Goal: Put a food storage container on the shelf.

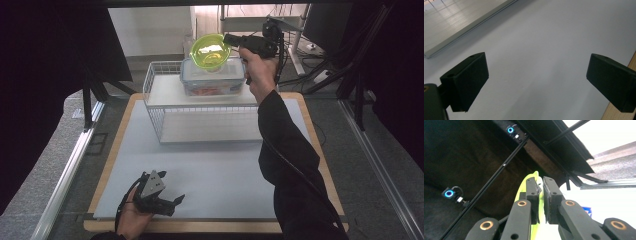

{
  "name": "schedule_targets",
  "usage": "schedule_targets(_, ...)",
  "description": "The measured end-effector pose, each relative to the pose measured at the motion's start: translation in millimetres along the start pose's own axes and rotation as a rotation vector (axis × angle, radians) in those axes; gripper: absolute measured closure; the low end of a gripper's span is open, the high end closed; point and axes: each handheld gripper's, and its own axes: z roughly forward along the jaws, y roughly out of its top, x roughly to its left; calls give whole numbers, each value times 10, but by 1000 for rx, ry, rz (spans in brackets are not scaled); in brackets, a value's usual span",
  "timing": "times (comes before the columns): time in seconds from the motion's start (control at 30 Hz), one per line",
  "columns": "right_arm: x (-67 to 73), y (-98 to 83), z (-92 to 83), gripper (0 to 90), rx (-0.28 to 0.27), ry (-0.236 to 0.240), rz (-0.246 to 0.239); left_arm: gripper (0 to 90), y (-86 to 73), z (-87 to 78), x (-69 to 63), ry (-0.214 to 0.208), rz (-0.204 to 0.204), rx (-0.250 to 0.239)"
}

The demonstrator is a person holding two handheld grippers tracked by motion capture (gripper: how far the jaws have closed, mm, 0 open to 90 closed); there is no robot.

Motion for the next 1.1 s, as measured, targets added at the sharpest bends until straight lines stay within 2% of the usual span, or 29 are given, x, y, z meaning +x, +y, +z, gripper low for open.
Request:
schedule_targets(0.17,-99,-8,88,838,-10,-37,19,39,-2,1,-1,-4,-4,-1)
schedule_targets(0.3,-141,-16,143,832,-25,-56,1,39,-2,3,-6,-7,0,1)
schedule_targets(0.33,-144,-19,154,823,-33,-70,-7,39,-2,5,-7,-8,1,2)
schedule_targets(0.43,-131,-28,175,801,-39,-150,-57,40,-1,4,-10,-9,3,3)
schedule_targets(0.53,-143,-41,187,780,-42,-193,-85,40,-2,6,-10,-11,4,5)
schedule_targets(0.77,-162,-47,189,743,-48,-232,-111,40,-2,16,-17,-12,8,10)
schedule_targets(1.0,-165,-52,177,719,-49,-243,-128,41,-3,18,-19,-12,10,14)
schedule_targets(1.1,-130,-43,153,702,-43,-258,-174,41,-3,18,-19,-11,11,15)
